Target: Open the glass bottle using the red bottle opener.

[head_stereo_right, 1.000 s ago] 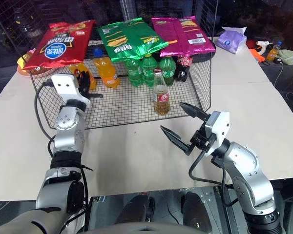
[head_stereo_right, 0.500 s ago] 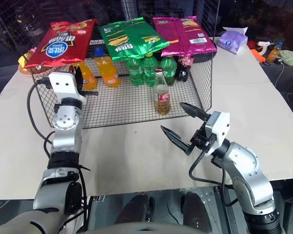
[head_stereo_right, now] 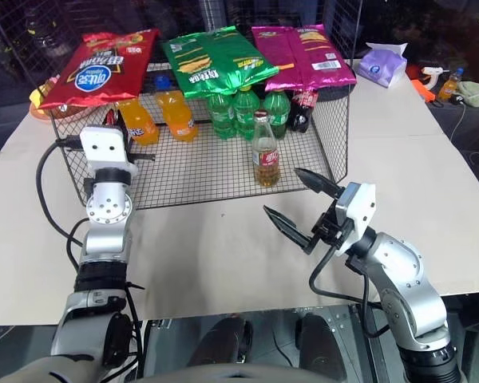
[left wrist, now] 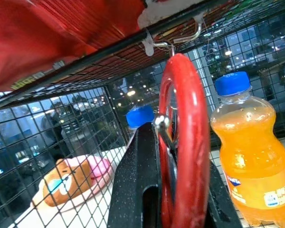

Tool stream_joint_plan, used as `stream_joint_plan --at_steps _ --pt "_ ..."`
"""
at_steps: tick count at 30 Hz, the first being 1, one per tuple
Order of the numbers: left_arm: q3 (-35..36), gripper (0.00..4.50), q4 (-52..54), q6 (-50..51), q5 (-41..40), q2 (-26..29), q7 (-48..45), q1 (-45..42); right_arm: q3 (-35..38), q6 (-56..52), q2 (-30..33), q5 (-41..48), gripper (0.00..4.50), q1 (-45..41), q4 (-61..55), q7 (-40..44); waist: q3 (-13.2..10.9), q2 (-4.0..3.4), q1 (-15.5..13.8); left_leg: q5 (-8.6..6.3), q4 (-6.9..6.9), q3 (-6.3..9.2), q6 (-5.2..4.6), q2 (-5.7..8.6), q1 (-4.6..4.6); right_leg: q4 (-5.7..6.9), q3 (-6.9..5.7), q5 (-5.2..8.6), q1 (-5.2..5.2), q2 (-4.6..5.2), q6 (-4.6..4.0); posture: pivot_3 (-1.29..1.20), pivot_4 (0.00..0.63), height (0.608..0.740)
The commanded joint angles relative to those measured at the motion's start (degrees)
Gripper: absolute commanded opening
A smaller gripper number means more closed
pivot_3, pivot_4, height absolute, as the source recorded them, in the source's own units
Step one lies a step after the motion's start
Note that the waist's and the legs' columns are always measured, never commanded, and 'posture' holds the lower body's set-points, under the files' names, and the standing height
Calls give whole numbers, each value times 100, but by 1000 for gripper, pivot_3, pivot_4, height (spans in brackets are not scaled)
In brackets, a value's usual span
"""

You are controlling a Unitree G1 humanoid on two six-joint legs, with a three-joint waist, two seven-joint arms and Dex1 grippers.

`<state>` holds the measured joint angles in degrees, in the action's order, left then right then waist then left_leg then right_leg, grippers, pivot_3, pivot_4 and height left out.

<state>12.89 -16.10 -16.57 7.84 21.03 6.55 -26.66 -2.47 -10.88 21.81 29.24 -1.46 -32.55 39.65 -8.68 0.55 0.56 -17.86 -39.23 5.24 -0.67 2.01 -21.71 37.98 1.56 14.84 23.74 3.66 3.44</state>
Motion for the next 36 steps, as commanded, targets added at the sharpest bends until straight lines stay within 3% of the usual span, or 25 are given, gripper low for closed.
stream_joint_plan --at_steps 1,14,33,36 --pt "23 66 567 1 167 -18 231 102 49 140 20 19 4500 -35 -49 42 0 0 2 0 0 1 0 0 -1 0 0 0 0 0 0 0 150 740" --pt "80 66 1112 473 722 -45 813 193 29 259 1 6 4500 43 74 107 1 2 -3 0 -1 2 0 2 -3 2 -2 0 1 0 0 0 150 740" --pt "-370 66 1387 1528 2857 248 2088 209 4 358 -41 -65 4500 51 187 137 3 5 -3 0 -1 1 0 4 -2 5 0 0 2 0 0 0 150 740" --pt "-365 66 1416 1567 2865 196 2186 261 -13 374 -61 -77 4500 48 206 139 4 5 -3 0 -2 1 0 4 -2 6 0 0 2 1 0 0 150 740"
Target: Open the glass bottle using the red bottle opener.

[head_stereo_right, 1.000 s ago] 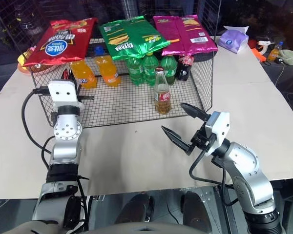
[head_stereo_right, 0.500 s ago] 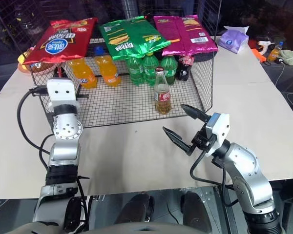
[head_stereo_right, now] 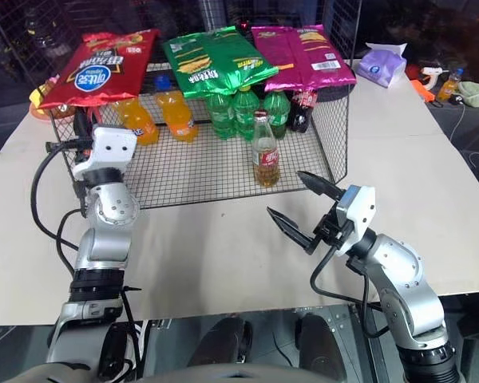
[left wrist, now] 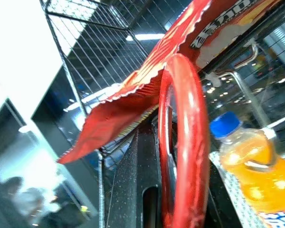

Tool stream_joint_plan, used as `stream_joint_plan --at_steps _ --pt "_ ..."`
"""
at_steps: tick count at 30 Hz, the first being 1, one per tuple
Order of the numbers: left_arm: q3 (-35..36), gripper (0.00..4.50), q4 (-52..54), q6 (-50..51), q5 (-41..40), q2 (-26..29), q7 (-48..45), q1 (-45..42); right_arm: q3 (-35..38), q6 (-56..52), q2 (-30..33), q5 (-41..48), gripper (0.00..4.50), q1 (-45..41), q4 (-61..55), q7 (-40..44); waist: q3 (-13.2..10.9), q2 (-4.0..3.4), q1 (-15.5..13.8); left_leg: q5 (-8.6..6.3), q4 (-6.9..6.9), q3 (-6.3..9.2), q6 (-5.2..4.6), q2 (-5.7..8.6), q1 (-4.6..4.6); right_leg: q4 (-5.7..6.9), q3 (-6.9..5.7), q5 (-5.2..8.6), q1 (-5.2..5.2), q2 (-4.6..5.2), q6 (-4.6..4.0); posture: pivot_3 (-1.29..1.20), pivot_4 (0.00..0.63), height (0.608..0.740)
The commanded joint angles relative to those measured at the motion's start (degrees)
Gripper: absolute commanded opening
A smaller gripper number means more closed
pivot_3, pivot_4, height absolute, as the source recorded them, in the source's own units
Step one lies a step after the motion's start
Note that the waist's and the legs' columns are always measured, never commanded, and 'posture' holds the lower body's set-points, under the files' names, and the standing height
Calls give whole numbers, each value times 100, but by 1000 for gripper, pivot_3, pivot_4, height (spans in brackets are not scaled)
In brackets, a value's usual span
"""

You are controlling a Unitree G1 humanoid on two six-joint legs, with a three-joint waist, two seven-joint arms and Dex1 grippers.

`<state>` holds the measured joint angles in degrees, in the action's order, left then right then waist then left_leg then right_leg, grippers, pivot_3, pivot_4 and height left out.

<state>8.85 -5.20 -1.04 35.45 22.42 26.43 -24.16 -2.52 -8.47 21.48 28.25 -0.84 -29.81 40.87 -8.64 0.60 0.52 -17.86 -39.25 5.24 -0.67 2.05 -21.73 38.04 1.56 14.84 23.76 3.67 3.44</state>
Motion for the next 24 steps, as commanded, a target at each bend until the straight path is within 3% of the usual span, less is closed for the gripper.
stream_joint_plan --at_steps 1,5,18,21,24 --pt "36 66 331 11 86 53 194 26 -12 134 -34 18 4500 -17 -65 13 0 0 2 0 0 0 0 0 0 0 0 0 0 0 0 0 150 740" --pt "43 66 424 -12 -198 -34 -31 221 -12 154 -52 5 4500 -26 -41 17 0 0 4 0 0 -1 0 -1 1 2 1 0 0 1 0 0 150 740" --pt "156 66 1108 -700 -2589 -267 -1955 990 -19 195 -76 -8 4500 -18 47 50 2 0 4 0 -1 -3 0 -4 2 2 4 0 0 8 0 0 150 740" --pt "-79 66 1263 -576 -4162 -551 -3265 964 -28 80 -14 7 4500 -41 42 50 2 0 -6 0 -5 -2 0 -4 1 4 2 0 -1 8 0 0 150 740" --pt "-262 66 1397 -178 -5240 -727 -4237 888 -91 -261 194 44 4500 -24 -3 99 3 0 2 0 -10 -3 0 -3 0 3 2 0 -3 9 0 0 150 740"
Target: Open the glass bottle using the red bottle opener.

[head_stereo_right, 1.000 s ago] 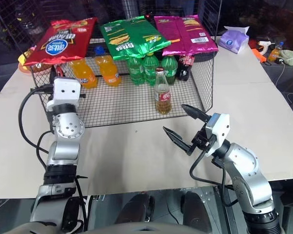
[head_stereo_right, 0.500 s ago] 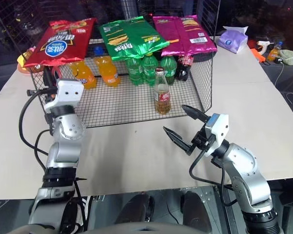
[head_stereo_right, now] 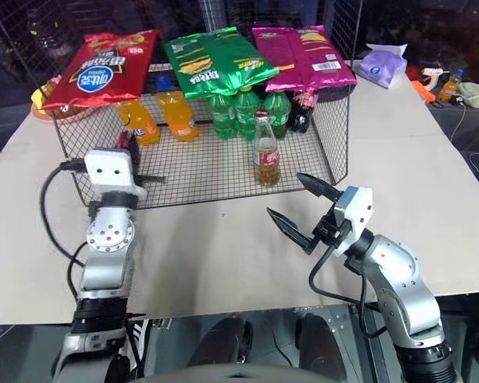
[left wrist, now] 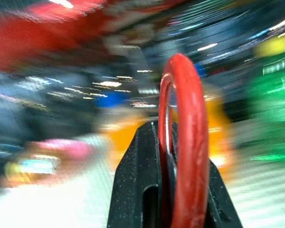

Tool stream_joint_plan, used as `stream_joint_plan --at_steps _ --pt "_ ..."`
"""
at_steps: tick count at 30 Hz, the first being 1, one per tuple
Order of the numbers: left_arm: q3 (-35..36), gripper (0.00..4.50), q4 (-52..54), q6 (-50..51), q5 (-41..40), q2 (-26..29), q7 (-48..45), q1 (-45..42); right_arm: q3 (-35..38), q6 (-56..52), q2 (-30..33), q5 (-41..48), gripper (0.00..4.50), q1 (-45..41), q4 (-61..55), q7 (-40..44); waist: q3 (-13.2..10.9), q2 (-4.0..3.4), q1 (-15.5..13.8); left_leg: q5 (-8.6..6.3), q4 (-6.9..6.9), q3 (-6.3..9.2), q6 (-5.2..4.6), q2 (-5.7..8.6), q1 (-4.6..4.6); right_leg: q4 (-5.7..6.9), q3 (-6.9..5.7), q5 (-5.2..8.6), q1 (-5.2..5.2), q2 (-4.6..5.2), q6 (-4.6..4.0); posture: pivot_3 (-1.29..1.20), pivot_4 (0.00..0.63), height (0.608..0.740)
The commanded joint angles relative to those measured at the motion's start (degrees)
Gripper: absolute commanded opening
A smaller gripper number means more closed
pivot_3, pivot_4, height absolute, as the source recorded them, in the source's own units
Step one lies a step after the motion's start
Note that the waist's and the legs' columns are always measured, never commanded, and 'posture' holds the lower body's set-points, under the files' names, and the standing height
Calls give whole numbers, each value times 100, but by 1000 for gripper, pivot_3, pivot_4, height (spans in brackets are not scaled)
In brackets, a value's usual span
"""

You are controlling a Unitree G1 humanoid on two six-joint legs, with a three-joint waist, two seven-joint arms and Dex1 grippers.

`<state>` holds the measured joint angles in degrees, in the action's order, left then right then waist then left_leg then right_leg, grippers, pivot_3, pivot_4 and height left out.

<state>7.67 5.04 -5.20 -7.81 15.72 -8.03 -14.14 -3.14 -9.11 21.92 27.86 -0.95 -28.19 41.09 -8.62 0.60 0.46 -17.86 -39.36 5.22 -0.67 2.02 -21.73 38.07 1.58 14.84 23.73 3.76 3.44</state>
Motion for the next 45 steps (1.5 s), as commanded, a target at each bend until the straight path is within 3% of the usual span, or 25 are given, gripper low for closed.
stream_joint_plan --at_steps 1,5,8,16,24,32,39,42,45 --pt "-199 66 407 382 -1208 -84 -1077 -154 -55 -332 218 123 4500 -14 -185 89 0 0 18 0 0 -1 0 0 1 0 0 0 0 -1 0 0 150 740" --pt "-396 66 637 1403 -2874 -245 -2335 -270 -158 -1160 465 360 4500 -231 -284 -26 0 0 41 0 0 0 0 -4 2 2 1 0 -1 -9 0 0 150 740" --pt "-425 66 630 2003 -3679 -245 -3014 -321 -262 -1686 634 410 4500 -525 -297 -40 0 0 57 0 -1 -7 -1 -5 6 5 6 0 -1 -13 0 0 150 740" --pt "-615 66 167 3460 -4823 -84 -4406 -727 -522 -3477 824 961 4500 -1574 -197 -177 0 0 42 1 -5 -3 -1 -5 5 4 2 0 -4 -18 0 0 150 740" --pt "-997 66 -351 4100 -4793 -261 -5312 -1176 -563 -4458 675 1520 4500 -2342 12 -79 0 0 50 1 -7 1 -2 -3 3 0 -2 0 -6 -18 0 0 150 740" --pt "-1070 66 -757 3894 -4404 -483 -5784 -1422 -280 -5178 370 2396 4500 -2593 -84 -327 0 0 50 1 -7 4 -2 -3 2 -2 -3 0 -6 -17 0 0 150 740" --pt "-1038 66 -832 3853 -4192 -494 -5999 -1387 -161 -5326 311 2647 4500 -2648 -87 -532 0 0 47 1 -6 4 -2 -3 1 -2 -3 0 -5 -15 0 0 150 740" --pt "-1004 0 -820 3885 -4172 -489 -6039 -1371 -162 -5306 298 2660 3638 -2642 -62 -578 0 0 49 1 -6 4 -2 -4 1 -2 -3 0 -5 -16 0 0 150 740" --pt "-977 0 -814 3916 -4172 -486 -6055 -1362 -197 -5257 314 2635 2208 -2624 -43 -569 0 0 49 1 -6 4 -2 -3 1 -2 -3 0 -5 -15 0 0 150 740"
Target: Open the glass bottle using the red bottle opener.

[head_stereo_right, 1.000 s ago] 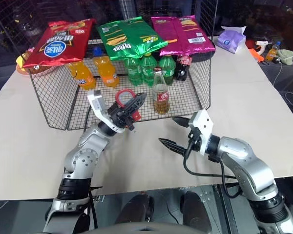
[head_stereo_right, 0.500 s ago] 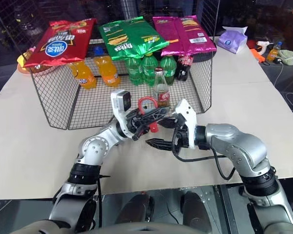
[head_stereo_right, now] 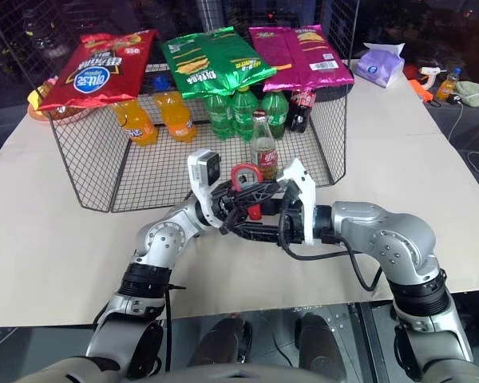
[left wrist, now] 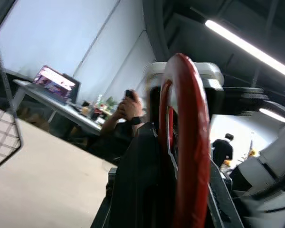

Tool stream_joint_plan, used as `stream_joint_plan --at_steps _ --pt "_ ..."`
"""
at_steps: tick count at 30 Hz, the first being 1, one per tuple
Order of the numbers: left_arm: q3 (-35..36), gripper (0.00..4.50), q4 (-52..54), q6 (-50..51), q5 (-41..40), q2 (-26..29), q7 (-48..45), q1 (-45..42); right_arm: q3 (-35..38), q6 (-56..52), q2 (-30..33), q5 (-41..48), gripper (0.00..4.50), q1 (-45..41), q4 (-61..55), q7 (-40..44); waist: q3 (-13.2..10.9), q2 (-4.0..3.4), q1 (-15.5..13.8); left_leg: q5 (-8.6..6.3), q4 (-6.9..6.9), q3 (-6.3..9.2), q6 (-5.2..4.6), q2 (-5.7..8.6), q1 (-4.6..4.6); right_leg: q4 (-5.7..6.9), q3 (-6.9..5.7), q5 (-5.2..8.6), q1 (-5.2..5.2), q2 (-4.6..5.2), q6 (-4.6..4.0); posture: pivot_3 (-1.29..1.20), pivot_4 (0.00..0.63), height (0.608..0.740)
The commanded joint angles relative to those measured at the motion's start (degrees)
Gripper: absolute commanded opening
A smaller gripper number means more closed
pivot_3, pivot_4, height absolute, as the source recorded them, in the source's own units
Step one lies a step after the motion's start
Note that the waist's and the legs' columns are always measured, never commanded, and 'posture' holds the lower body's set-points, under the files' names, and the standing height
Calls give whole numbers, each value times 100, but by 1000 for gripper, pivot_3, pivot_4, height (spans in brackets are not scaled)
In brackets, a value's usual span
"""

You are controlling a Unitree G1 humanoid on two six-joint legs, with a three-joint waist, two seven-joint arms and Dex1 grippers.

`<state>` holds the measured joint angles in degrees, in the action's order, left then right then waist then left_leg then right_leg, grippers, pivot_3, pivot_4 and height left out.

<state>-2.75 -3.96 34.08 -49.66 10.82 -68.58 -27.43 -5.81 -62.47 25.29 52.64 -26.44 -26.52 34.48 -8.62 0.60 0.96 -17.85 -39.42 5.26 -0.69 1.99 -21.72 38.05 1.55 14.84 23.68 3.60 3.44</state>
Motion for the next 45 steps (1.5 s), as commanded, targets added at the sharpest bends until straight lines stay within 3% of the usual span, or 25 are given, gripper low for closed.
stream_joint_plan --at_steps 1,2,18,22,24,32,37,45 --pt "75 0 89 -2 11 5 -2 -29 53 102 -23 132 1715 -69 -195 102 0 0 0 0 0 0 0 0 0 0 0 0 0 0 0 0 150 740" --pt "82 0 97 8 11 7 -3 -25 33 129 -18 98 1557 -65 -181 115 0 0 0 0 0 0 0 0 0 0 0 0 1 0 0 0 150 740" --pt "41 0 247 261 -4 83 14 98 48 410 17 -3 1557 100 -116 343 0 0 0 0 1 0 0 -1 -1 0 0 0 1 0 0 0 150 740" --pt "36 0 238 254 2 65 10 92 27 528 9 -113 3489 133 -110 325 0 0 -1 0 1 0 0 -1 -1 -1 0 0 1 0 0 0 150 740" --pt "43 0 222 260 0 62 2 87 47 583 -30 -163 3987 159 -90 263 0 0 -1 0 1 1 0 -1 0 0 0 0 1 -1 0 0 150 740" --pt "83 0 240 307 -25 47 4 119 112 514 41 -65 3987 258 -73 321 0 0 -2 0 1 1 0 -1 -1 -1 0 0 1 0 0 0 150 740" --pt "98 0 206 302 -27 26 3 112 42 512 119 -105 1633 248 -42 443 0 0 -2 0 2 1 0 -1 -1 -2 0 0 1 0 0 0 150 740" --pt "85 0 220 289 -7 -58 36 126 48 465 136 -47 1486 283 -77 453 0 0 -4 0 2 1 0 -1 -1 -3 0 0 1 0 0 0 150 740"
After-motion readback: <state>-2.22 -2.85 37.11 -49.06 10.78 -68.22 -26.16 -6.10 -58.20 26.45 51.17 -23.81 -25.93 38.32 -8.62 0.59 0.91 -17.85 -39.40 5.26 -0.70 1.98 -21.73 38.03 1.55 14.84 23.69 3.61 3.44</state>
